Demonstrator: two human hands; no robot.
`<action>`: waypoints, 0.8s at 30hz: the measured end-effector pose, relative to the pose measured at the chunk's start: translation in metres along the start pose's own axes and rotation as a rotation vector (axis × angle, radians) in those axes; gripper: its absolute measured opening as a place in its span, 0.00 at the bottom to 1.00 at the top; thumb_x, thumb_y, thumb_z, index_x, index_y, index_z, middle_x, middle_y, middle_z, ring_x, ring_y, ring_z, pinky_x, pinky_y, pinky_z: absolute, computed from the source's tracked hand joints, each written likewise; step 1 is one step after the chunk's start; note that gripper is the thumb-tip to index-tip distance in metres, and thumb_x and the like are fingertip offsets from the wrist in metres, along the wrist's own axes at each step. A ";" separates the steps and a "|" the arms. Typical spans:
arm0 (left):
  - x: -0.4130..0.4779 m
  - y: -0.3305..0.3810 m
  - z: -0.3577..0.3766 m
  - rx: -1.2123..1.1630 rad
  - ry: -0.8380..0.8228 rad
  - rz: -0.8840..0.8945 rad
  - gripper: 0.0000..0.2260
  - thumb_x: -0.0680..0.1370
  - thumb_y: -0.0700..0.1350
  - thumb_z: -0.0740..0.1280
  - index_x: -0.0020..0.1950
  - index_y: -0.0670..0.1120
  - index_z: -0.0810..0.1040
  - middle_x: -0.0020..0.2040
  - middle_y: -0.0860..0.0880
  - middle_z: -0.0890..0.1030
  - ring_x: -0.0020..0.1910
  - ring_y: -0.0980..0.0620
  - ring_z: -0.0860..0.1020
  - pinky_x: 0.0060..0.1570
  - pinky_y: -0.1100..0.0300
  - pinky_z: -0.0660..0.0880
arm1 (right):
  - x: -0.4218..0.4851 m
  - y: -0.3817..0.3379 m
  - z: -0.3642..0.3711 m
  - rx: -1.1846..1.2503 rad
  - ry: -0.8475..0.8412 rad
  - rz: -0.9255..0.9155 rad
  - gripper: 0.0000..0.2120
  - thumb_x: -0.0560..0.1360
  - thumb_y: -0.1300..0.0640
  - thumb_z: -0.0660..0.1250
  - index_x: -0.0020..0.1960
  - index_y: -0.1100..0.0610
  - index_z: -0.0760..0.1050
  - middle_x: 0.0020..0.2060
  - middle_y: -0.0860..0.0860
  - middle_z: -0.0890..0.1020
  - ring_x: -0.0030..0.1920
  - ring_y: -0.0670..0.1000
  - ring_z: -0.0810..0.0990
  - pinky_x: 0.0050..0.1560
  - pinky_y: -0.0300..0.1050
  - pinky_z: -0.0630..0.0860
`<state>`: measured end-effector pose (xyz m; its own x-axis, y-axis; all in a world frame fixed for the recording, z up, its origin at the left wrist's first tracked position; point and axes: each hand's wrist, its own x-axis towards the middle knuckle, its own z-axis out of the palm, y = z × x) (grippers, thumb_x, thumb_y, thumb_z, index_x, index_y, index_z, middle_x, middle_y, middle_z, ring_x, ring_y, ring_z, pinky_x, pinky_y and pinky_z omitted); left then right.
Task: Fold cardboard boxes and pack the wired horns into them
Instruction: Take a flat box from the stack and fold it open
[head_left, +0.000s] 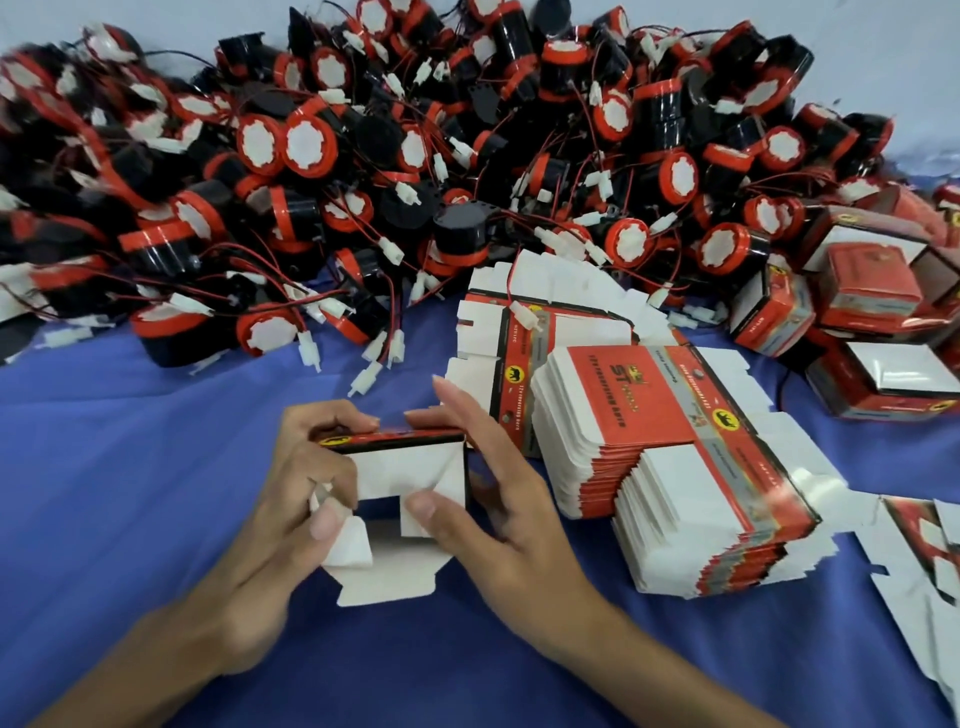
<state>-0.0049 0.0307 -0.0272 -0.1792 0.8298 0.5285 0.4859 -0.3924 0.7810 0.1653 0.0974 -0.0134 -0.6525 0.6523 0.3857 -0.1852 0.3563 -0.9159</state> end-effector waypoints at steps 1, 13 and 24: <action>-0.002 0.002 0.000 -0.001 -0.009 -0.001 0.14 0.77 0.70 0.54 0.44 0.64 0.73 0.59 0.66 0.69 0.63 0.50 0.72 0.57 0.42 0.72 | 0.000 0.000 0.000 0.015 0.001 0.015 0.26 0.77 0.59 0.67 0.71 0.44 0.66 0.63 0.45 0.75 0.67 0.52 0.72 0.65 0.53 0.71; -0.018 0.016 -0.001 -0.044 -0.037 -0.030 0.19 0.77 0.49 0.56 0.66 0.67 0.65 0.63 0.52 0.70 0.64 0.47 0.71 0.61 0.52 0.71 | -0.006 -0.006 -0.001 0.112 -0.061 -0.014 0.19 0.75 0.53 0.64 0.65 0.52 0.72 0.61 0.49 0.75 0.64 0.56 0.73 0.63 0.62 0.70; -0.012 0.019 -0.003 0.001 -0.071 0.026 0.16 0.77 0.48 0.60 0.62 0.64 0.69 0.58 0.55 0.72 0.62 0.56 0.71 0.62 0.67 0.66 | -0.007 -0.005 -0.001 -0.087 -0.043 -0.072 0.13 0.77 0.65 0.61 0.54 0.56 0.82 0.62 0.46 0.74 0.68 0.49 0.70 0.63 0.34 0.66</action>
<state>0.0042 0.0121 -0.0184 -0.1055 0.8452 0.5239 0.4909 -0.4139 0.7666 0.1718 0.0916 -0.0113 -0.6710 0.5942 0.4436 -0.1695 0.4595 -0.8719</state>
